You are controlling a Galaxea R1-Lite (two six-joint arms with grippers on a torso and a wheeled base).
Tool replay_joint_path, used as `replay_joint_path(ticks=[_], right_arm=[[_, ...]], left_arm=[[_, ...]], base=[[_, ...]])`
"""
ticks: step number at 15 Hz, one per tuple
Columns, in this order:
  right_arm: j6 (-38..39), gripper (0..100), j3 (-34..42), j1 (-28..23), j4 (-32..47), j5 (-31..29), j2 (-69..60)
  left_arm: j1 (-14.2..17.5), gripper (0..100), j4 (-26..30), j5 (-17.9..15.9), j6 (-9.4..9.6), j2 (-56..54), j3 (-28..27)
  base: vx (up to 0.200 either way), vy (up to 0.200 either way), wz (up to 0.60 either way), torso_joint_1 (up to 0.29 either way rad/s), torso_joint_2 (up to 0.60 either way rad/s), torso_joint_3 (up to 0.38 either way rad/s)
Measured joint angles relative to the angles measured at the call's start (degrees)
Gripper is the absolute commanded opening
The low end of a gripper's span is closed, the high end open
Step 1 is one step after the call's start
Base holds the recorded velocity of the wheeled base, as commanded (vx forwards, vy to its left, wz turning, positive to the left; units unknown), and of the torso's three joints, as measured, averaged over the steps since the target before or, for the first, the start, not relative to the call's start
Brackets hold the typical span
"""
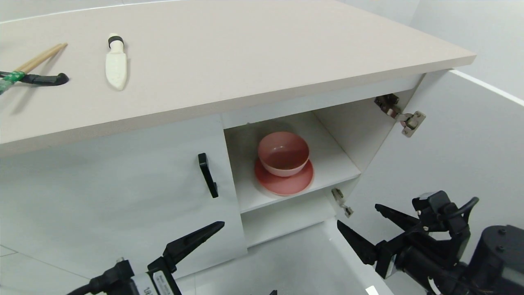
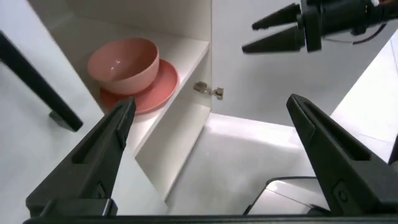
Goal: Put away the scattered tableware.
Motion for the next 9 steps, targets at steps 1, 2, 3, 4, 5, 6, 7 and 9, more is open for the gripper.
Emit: replay_joint_path(ticks=[1, 2, 3, 4, 5, 6, 7, 9], right_arm=[[-0.01, 100, 0.00, -0.20, -0.02, -0.71, -0.79], [-0.12, 100, 0.00, -0.13, 0.09, -0.85, -2.10], [-0.23, 100, 0.00, -0.13, -0.02, -1.05, -3.58], [-0.46, 100, 0.00, -0.27, 0.06, -1.29, -5.60], [-0.77, 100, 0.00, -0.61, -0.07, -2.16, -7.94], [-0.99, 100, 0.00, -1.23, 0.52, -3.01, -10.22], [-1.29, 100, 0.00, -1.76, 2.77, -3.56, -12.75], [-2.39, 100, 0.00, -2.15, 8.08, -3.91, -18.21]], left_arm=[[0.00, 100, 0.02, -0.02, 0.01, -0.72, 0.66], [0.06, 100, 0.05, -0.07, 0.06, -1.90, 1.16], [0.34, 100, 0.06, -0.05, 0.11, -3.28, 1.49], [0.83, 100, 0.05, -0.11, 0.44, -5.07, 1.66], [2.01, 100, -0.05, -0.11, 1.24, -7.39, 1.74], [3.89, 100, 0.00, -0.11, 2.30, -9.62, 1.77], [5.60, 100, 0.06, -0.21, 3.29, -11.93, 1.77], [9.13, 100, 0.05, -0.71, 4.99, -16.54, 1.82]], base=[[-0.200, 0.200, 0.00, 0.002, 0.01, -0.002], [0.000, 0.000, 0.00, 0.000, 0.00, 0.000], [0.000, 0.000, 0.00, 0.000, 0.00, 0.000], [0.000, 0.000, 0.00, 0.000, 0.00, 0.000], [0.000, 0.000, 0.00, 0.000, 0.00, 0.000], [0.000, 0.000, 0.00, 0.000, 0.00, 0.000], [0.000, 0.000, 0.00, 0.000, 0.00, 0.000], [0.000, 0.000, 0.00, 0.000, 0.00, 0.000]])
